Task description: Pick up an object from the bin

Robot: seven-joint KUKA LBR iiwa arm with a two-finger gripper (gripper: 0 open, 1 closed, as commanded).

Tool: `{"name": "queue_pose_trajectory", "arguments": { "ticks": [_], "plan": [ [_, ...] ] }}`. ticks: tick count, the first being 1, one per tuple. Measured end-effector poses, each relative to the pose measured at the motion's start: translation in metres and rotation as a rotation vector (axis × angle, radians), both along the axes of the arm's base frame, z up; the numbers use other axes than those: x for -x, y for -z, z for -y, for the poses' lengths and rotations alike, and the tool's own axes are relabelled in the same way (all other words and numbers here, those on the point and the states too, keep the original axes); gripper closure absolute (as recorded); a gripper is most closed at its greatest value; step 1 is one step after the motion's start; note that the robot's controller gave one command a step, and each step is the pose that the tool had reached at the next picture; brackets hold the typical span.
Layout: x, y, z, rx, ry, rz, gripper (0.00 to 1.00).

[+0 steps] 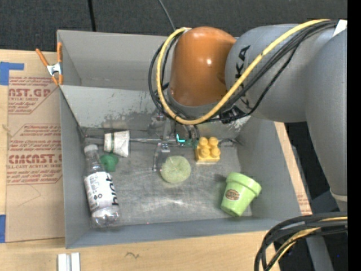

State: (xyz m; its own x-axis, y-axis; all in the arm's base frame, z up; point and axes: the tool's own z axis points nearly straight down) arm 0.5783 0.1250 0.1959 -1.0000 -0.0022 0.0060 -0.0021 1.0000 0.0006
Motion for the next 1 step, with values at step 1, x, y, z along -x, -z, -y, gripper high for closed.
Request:
{"name": "queue_pose_trajectory", "arguments": {
  "ticks": [1],
  "plan": [
    [-0.0019,-0.0045,0.0007,-0.001,0.001,0.008,0.00]
  ]
}}
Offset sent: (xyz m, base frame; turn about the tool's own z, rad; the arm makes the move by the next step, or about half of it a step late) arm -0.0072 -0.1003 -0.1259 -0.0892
